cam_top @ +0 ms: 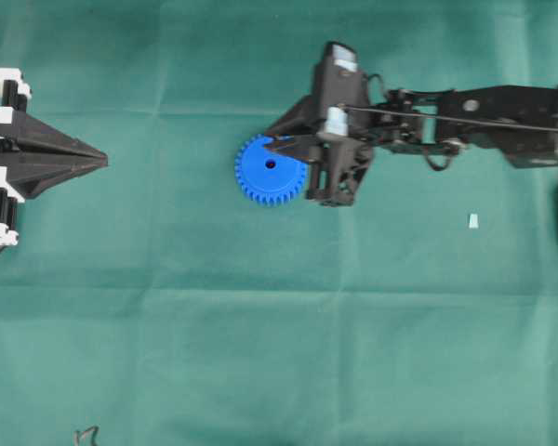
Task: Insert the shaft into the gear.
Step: 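Carry the shaft left over the blue gear's center hole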
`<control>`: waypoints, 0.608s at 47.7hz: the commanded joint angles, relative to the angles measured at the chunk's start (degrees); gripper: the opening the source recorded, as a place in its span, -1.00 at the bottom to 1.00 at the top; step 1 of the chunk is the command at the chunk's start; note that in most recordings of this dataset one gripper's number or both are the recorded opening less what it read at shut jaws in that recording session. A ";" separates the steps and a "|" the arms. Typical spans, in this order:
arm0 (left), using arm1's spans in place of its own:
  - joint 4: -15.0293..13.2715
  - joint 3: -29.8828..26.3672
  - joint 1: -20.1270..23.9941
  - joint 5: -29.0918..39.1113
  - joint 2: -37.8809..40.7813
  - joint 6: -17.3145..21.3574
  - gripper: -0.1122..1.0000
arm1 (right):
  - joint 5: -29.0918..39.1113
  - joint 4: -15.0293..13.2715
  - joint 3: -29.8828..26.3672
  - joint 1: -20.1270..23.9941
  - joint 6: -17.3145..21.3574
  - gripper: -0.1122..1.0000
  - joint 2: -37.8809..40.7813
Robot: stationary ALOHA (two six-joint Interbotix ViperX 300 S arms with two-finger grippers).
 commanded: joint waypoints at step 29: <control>0.18 -1.58 0.09 -0.18 0.18 0.00 -0.76 | -0.53 -0.09 -2.29 0.00 0.09 -0.49 0.97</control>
